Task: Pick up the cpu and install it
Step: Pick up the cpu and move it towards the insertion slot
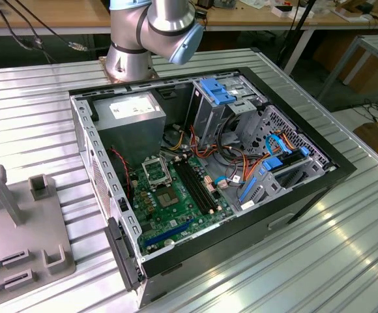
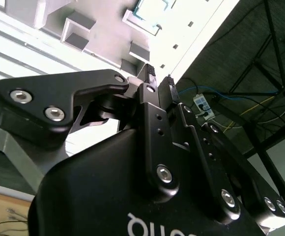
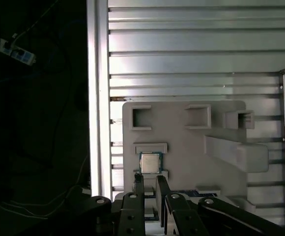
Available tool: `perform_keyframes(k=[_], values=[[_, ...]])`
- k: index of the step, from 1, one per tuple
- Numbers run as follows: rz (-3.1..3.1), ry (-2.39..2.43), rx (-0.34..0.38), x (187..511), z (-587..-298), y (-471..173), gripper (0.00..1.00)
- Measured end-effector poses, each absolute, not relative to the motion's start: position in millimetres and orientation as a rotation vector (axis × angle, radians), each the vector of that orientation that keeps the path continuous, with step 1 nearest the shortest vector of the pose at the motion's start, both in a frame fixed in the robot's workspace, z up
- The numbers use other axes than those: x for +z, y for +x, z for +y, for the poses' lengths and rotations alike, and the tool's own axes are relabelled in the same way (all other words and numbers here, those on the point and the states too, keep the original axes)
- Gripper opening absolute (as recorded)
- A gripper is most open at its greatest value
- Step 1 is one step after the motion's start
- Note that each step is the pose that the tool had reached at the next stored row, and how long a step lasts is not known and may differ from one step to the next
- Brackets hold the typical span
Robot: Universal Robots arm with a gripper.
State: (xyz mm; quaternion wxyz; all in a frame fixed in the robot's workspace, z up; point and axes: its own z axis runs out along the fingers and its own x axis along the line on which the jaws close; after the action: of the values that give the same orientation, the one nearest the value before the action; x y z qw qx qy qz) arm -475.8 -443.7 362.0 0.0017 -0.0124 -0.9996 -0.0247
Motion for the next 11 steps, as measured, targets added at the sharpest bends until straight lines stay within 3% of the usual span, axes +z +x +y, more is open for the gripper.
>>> perform_keyframes(k=[10,11], values=[[-3.137,-0.040,-0.078,359.9,-443.7,-475.7,0.34],[-3.137,-0.040,-0.078,359.9,-443.8,-475.7,0.40]])
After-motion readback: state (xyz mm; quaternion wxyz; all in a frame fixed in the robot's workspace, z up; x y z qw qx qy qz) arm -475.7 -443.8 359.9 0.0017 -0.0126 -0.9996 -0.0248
